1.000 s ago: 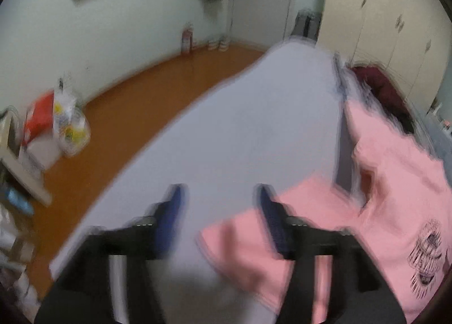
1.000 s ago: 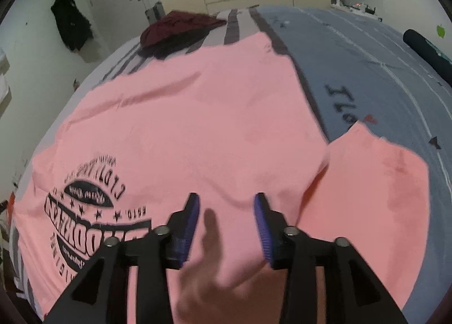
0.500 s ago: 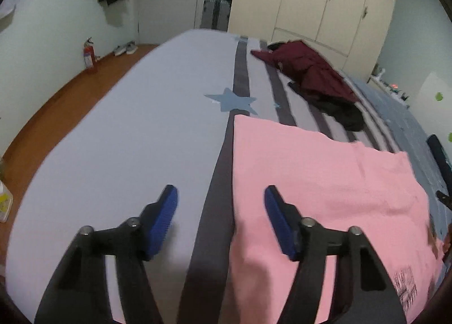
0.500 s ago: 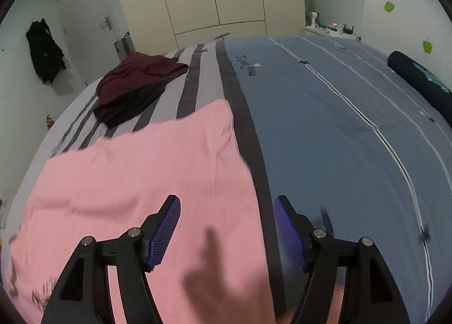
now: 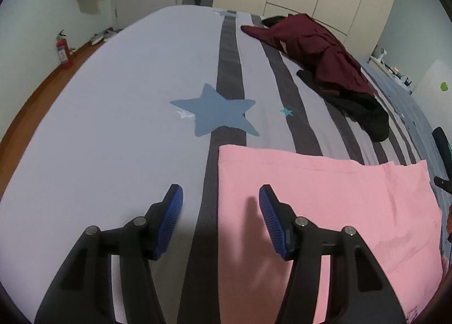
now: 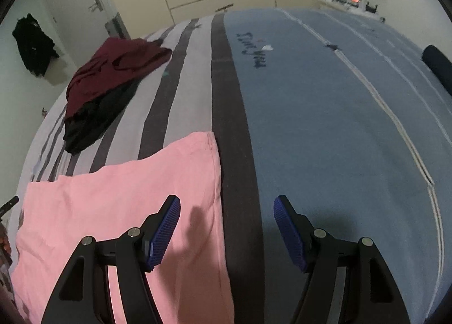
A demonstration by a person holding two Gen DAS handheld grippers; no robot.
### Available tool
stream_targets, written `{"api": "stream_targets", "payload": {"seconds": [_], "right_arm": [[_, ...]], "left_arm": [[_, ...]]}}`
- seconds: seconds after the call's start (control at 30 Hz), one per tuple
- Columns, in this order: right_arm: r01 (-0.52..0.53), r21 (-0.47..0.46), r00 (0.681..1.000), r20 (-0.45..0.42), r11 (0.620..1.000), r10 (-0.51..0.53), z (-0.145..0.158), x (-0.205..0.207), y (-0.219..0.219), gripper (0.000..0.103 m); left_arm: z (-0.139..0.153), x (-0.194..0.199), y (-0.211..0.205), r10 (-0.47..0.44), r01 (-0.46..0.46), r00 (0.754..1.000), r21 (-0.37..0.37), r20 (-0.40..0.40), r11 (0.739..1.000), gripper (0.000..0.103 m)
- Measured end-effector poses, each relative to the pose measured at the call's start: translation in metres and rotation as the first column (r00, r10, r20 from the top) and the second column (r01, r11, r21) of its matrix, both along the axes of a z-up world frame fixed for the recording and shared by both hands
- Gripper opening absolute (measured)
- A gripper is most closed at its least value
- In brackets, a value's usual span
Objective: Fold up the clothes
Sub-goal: 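Grasp the pink T-shirt edge with the left gripper while the right gripper grasps it too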
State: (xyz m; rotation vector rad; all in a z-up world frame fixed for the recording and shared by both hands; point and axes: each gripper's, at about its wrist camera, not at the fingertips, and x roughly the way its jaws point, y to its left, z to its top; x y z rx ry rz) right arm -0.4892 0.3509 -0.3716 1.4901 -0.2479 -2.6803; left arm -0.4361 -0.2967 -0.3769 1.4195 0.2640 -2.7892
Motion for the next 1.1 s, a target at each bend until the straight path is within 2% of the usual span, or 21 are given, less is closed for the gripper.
{"api": "stream_targets", "payload": {"seconds": [0.2,0.3,0.37,0.43,0.53,0.6,0.63,0.73,0.77,0.87,0.97,1.03,1.1], "right_arm": [[-0.016,-0.025,1.000,-0.003,1.000,0.016,-0.014,-0.023,-0.004,0.065],[-0.049,0.003,0.999,-0.010,0.999,0.049,-0.019,-0.034,-0.016,0.065],[-0.058,0.052,0.998,0.019,0.997,0.057,-0.025,-0.043,-0.025,0.065],[-0.065,0.077,0.997,0.044,0.995,0.062,-0.029,-0.049,-0.030,0.065],[-0.075,0.062,0.997,0.026,0.995,0.073,-0.028,-0.052,-0.031,0.054],[-0.074,0.059,0.997,0.029,0.996,0.072,-0.030,-0.054,-0.030,0.050],[-0.072,0.058,0.997,0.030,0.996,0.071,-0.030,-0.054,-0.031,0.048],[-0.069,0.024,0.997,0.021,0.997,0.069,-0.027,-0.053,-0.031,0.018],[-0.076,0.009,0.997,0.020,0.997,0.075,-0.027,-0.053,-0.033,0.008],[-0.086,0.047,0.996,0.004,0.995,0.086,-0.025,-0.052,-0.040,0.005],[-0.031,0.045,0.998,-0.044,0.999,0.033,-0.013,-0.054,-0.034,0.004],[0.004,0.032,0.996,-0.087,0.999,-0.001,-0.001,-0.055,-0.028,0.004],[0.003,0.052,0.994,-0.112,0.999,0.003,0.009,-0.059,-0.028,0.004]], "left_arm": [[-0.010,-0.010,0.000,-0.047,0.047,0.999,0.002,0.005,0.999,0.054],[-0.016,-0.014,-0.001,-0.057,0.057,0.998,0.022,0.013,0.998,0.054],[-0.018,-0.020,0.002,-0.087,0.087,0.996,0.037,0.008,0.996,0.054],[-0.020,-0.024,0.007,-0.100,0.100,0.995,-0.022,0.015,0.995,0.054],[-0.023,-0.030,0.004,-0.069,0.069,0.998,-0.039,0.015,0.997,0.054],[-0.026,-0.032,0.000,-0.051,0.051,0.999,0.007,0.017,0.999,0.054],[-0.026,-0.033,0.000,-0.054,0.054,0.998,0.009,0.017,0.998,0.052],[-0.024,-0.029,0.006,-0.103,0.103,0.995,-0.001,0.009,0.995,0.021],[-0.023,-0.027,0.008,-0.118,0.118,0.993,-0.008,0.009,0.993,0.006],[-0.016,-0.030,0.016,-0.114,0.114,0.994,-0.054,0.000,0.992,0.004],[0.003,-0.032,0.013,-0.054,0.049,0.995,-0.053,-0.085,0.997,0.004],[0.014,-0.037,0.011,-0.022,0.016,0.993,-0.052,-0.114,0.999,0.003],[0.021,-0.047,0.016,-0.010,0.000,0.994,-0.089,-0.111,0.996,0.003]]}}
